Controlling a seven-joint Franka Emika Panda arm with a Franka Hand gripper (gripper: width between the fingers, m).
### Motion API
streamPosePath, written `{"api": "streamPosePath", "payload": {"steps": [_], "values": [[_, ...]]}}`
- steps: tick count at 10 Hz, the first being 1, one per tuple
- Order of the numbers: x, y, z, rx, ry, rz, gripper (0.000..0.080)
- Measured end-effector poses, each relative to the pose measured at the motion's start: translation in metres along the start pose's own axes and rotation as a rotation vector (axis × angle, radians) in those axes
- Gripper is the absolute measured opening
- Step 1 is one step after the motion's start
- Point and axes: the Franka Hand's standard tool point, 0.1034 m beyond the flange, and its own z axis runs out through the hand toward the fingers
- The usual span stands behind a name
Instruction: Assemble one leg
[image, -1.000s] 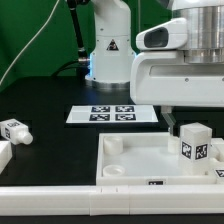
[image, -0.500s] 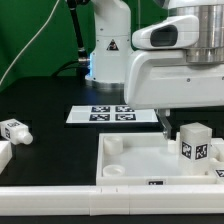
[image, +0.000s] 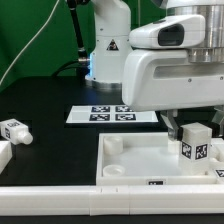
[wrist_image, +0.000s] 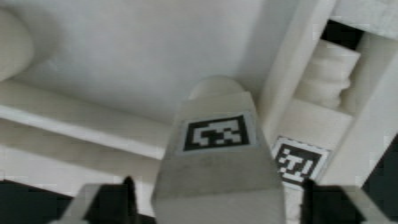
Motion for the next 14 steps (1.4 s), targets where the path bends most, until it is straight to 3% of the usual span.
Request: {"api": "streamPosePath", "payload": {"steps": [1, 4, 10, 14], "values": [[0.0000, 0.0001, 0.0000, 0.000, 0.000, 0.007, 0.0282], [0.0000, 0.0000, 0.0000, 0.001, 0.000, 0.096, 0.0282], [-0.0024, -0.0018, 0.0001, 0.002, 0.034, 0.802, 0.0282], [-0.0024, -0.0032, -0.0005, -0.011, 0.032, 1.211, 0.0282]]}}
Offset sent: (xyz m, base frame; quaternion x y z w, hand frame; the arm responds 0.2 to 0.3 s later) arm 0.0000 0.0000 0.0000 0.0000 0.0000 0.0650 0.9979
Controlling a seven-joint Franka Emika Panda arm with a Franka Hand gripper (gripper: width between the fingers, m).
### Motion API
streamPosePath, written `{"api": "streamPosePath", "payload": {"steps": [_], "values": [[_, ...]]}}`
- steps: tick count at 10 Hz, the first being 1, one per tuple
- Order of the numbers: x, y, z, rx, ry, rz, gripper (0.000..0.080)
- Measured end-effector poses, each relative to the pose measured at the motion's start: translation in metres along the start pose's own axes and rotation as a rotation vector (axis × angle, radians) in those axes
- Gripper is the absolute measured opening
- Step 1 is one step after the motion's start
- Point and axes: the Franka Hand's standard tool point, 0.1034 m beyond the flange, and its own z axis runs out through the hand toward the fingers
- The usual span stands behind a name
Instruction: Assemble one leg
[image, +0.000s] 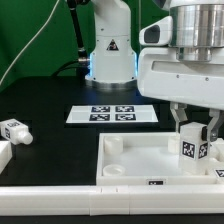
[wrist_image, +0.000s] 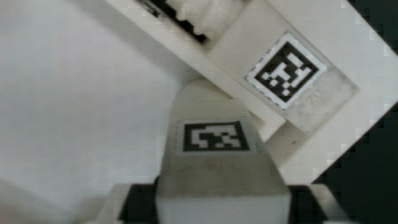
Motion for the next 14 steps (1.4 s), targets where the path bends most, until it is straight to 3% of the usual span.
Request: {"api": "streamPosePath", "payload": {"steps": [3, 4, 5, 6, 7, 14], "values": [[0.0008, 0.0005, 0.0000, 0.001, -0.001, 0.077, 0.0282], [0.0023, 0.0012, 0.0001, 0.001, -0.001, 0.030, 0.0392], [0.0060, 0.0030, 0.0001, 0.000, 0.001, -0.019, 0.0557], [0.0066, 0.0032, 0.0000, -0.001, 0.003, -0.130, 0.0557], [0.0064, 0.0028, -0.0002, -0.001, 0.004, -0.220, 0.0632], [0.0065, 0.0026, -0.0002, -0.003, 0.005, -0.795, 0.0649]]}}
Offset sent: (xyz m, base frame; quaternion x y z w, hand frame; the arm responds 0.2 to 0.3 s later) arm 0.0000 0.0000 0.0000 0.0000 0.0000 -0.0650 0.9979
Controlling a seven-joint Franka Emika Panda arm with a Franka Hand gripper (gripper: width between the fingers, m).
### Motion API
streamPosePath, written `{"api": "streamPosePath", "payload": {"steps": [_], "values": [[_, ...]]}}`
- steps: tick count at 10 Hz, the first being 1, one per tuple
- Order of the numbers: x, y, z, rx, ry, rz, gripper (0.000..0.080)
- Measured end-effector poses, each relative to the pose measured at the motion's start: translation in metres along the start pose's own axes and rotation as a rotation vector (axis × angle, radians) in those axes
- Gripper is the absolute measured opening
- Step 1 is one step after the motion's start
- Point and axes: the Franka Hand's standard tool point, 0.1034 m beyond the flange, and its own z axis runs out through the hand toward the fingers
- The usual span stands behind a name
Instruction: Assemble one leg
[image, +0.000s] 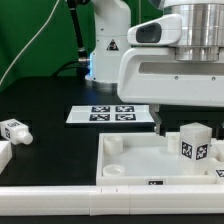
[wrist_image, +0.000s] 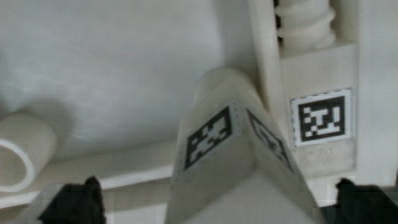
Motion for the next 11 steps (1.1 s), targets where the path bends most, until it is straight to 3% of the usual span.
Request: {"api": "streamPosePath", "payload": {"steps": [4, 5, 6, 7, 8, 11], "values": [[0.0000, 0.0002, 0.0001, -0.006, 0.000, -0.218, 0.0649], [0.0000, 0.0003, 0.0001, -0.006, 0.000, -0.218, 0.0556], [0.0000, 0.0003, 0.0002, -0.006, 0.000, -0.215, 0.0556], [0.0000, 0.0003, 0.0002, -0.006, 0.000, -0.215, 0.0373], [0.0000, 0.0001, 0.0001, -0.005, 0.000, -0.206, 0.0284], [0.0001, 0.0000, 0.0001, -0.005, 0.001, -0.188, 0.0284]]}}
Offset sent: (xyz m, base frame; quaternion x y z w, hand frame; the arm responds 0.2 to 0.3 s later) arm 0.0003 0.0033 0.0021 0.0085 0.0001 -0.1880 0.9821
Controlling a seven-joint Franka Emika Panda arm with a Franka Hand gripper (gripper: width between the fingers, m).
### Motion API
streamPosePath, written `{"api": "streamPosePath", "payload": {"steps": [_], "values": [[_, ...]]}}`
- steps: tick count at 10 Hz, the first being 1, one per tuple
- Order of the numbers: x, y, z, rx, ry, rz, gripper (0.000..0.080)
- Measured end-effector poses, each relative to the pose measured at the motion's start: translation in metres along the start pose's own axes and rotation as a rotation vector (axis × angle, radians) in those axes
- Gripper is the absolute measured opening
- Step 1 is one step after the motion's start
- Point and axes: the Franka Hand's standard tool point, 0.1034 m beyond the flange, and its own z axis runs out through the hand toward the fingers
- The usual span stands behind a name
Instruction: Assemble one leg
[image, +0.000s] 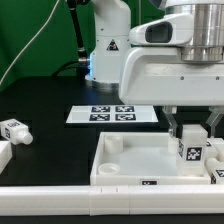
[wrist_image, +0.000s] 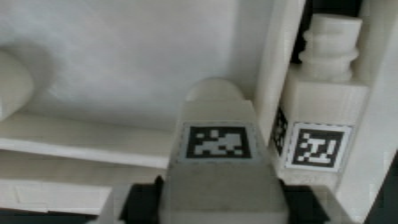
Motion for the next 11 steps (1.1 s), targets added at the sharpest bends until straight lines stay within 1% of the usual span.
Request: {"api": "streamPosePath", "payload": {"steps": [2, 4, 5, 7, 8, 9, 10, 11], "values": [[0.000, 0.000, 0.000, 0.002, 0.000, 0.171, 0.0284], [-0.002, 0.003, 0.001, 0.019, 0.005, 0.398, 0.0284], [-0.003, 0.004, 0.001, 0.019, 0.003, 0.503, 0.0285], [-0.005, 0.009, 0.001, -0.003, -0.001, 0.673, 0.0285], [-0.007, 0.014, 0.000, -0.025, -0.005, 0.772, 0.0285], [-0.009, 0.019, 0.000, -0.045, -0.007, 0.828, 0.0286], [-0.010, 0.024, 0.000, -0.060, -0.006, 0.872, 0.0286], [-0.011, 0.027, 0.000, -0.067, -0.006, 0.885, 0.0286]]}}
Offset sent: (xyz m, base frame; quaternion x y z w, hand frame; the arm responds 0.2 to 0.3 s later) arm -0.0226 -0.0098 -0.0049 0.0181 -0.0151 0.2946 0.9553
